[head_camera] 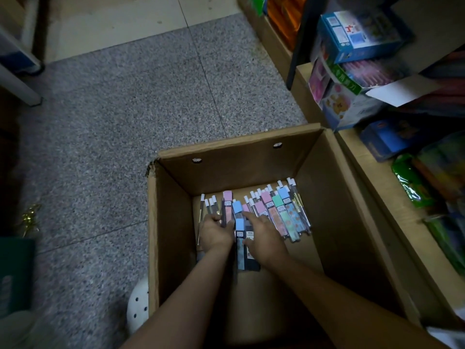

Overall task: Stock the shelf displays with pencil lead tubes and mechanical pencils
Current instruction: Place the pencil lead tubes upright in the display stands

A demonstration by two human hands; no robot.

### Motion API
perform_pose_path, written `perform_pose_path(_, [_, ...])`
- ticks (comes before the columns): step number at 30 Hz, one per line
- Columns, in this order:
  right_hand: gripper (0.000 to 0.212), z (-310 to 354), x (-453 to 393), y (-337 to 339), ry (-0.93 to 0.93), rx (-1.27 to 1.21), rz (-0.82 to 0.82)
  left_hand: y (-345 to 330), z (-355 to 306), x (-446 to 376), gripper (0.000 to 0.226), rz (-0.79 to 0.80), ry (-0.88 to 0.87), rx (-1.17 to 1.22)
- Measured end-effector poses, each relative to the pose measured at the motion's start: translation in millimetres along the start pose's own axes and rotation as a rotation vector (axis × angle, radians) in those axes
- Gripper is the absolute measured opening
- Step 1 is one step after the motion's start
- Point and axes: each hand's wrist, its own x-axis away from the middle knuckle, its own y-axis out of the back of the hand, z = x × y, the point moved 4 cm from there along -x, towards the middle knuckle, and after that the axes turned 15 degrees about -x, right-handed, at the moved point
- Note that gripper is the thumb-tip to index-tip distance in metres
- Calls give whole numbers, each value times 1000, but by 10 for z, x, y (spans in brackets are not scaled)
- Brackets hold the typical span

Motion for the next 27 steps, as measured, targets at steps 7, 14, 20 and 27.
perform_pose_path(7, [75,-1,26,-62,81,49,-8,33,-29,-86,30,-40,-25,-137])
perform_pose_path(14, [56,56,100,28,36,-51,-39,18,-85,-14,34,18,-31,-208])
perform_pose_path(20, [40,50,167,107,13,-145,-85,-40,-130,139,28,-38,-105,-172])
perform_pose_path(27, [28,2,200,143,38,-269,-123,-109,-49,124,28,14,-92,-120])
